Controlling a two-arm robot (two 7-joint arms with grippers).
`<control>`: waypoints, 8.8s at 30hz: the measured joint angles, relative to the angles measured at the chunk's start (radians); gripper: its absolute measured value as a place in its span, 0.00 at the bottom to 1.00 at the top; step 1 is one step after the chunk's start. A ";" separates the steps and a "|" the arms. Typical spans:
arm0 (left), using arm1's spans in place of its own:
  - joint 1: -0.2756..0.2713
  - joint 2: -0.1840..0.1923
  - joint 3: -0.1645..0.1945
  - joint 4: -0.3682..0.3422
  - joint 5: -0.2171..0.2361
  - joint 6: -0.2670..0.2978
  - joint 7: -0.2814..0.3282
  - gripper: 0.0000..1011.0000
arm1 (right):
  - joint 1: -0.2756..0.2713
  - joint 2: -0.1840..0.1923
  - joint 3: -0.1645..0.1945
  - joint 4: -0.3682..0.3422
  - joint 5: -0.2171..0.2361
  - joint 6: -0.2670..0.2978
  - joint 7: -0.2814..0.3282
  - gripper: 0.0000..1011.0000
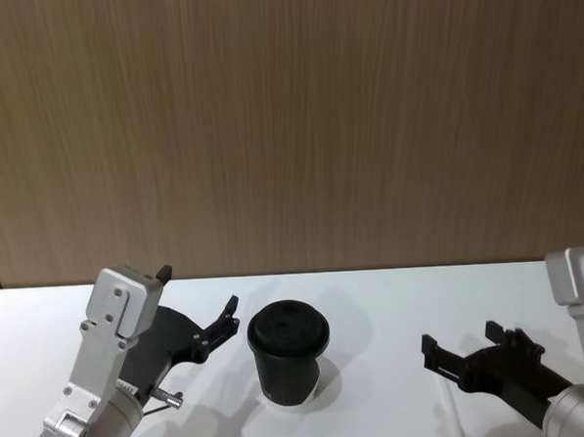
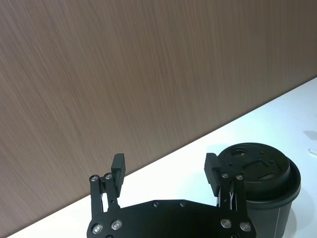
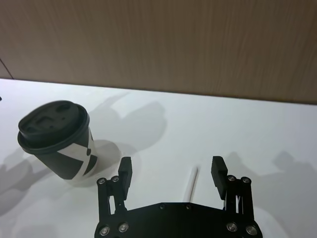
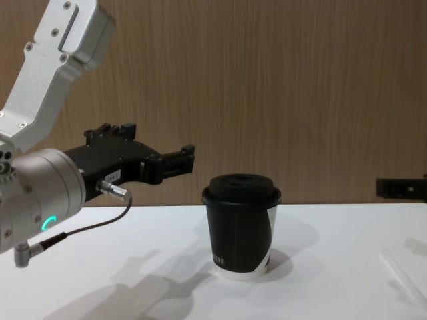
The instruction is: Pick up the straw with one hand, pass it to the other hand, and insert it into the cup.
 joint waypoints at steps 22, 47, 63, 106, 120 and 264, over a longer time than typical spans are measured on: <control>0.000 0.000 0.000 0.000 0.000 0.000 0.000 0.99 | -0.064 0.037 0.043 -0.047 0.027 0.188 0.008 0.99; 0.000 0.000 0.000 0.000 0.000 0.000 0.000 0.99 | -0.096 0.092 0.048 -0.040 0.027 0.227 0.088 0.99; 0.000 0.000 0.000 0.000 0.000 0.000 0.000 0.99 | -0.096 0.094 0.046 -0.031 0.017 0.251 0.103 0.99; 0.000 0.000 0.000 0.000 0.000 0.000 0.000 0.99 | -0.076 0.068 0.055 -0.009 0.002 0.310 0.127 0.36; 0.000 0.000 0.000 0.000 0.000 0.000 0.000 0.99 | -0.074 0.077 0.040 -0.008 0.001 0.334 0.160 0.02; 0.067 0.054 -0.149 -0.159 -0.204 0.044 -0.128 0.99 | 0.018 -0.054 -0.032 0.127 0.529 -0.314 0.782 0.00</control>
